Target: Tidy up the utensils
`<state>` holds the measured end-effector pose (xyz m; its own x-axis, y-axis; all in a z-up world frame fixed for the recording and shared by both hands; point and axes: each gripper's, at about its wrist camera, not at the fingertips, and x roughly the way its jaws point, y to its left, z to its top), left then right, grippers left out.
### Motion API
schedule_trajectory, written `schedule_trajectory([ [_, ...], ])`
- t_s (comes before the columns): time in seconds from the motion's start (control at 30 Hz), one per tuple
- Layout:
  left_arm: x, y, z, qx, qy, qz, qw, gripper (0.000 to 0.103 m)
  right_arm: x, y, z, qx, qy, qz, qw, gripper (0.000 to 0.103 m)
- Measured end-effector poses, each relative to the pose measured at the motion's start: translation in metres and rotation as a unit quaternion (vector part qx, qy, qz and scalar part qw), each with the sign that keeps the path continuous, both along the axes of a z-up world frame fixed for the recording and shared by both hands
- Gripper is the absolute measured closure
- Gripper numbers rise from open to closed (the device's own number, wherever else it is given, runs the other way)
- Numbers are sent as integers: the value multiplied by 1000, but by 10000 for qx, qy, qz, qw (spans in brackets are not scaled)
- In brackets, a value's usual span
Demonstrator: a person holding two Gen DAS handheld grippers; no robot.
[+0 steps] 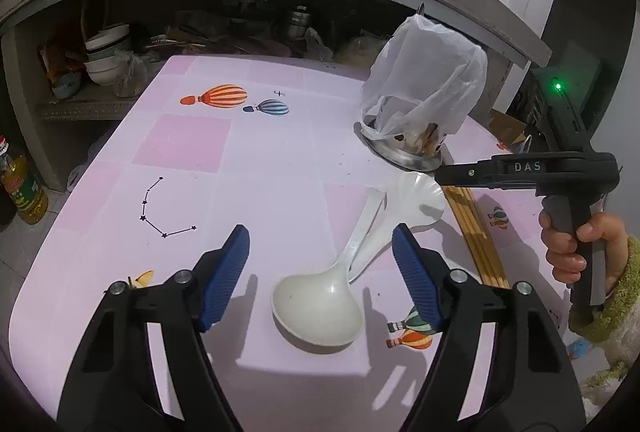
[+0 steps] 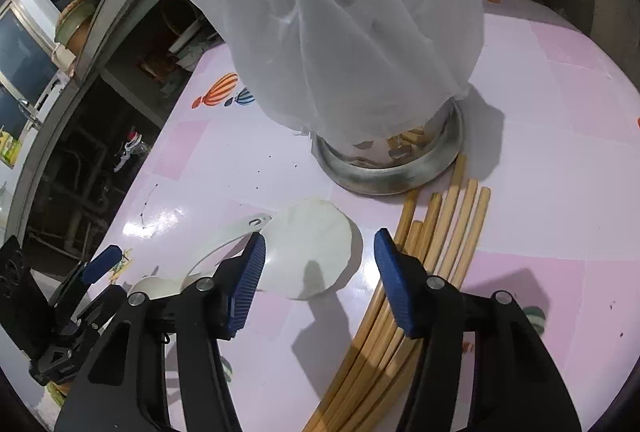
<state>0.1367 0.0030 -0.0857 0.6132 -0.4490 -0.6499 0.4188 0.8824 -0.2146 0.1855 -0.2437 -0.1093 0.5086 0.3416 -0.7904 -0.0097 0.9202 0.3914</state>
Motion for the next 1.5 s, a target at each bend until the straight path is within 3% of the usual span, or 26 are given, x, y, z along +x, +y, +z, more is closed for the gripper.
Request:
schedule_trajectory([
  [0.13,7,-3,-3,55,84,-33,9999,42,6,4,-6,-6,57,50,10000,58],
  [0.57,17,7,0,49,226,101,9997,50,12,3,-22,161,202,156,9995,76],
  [0.83,6,28,0,-88,648,167,9977,56,7,-5,-26,289,183,194,9992,91],
  [1.13,-14,39,3,-72,1114,330,9932,56,4,-5,-22,264,58,198,9994,91],
  [1.27,-18,42,-6,-354,1557,391,9864,60,4,-6,-21,232,22,200,9995,91],
  [1.5,-19,36,-24,-614,1920,482,9783,62,4,-5,-21,259,27,205,9995,91],
])
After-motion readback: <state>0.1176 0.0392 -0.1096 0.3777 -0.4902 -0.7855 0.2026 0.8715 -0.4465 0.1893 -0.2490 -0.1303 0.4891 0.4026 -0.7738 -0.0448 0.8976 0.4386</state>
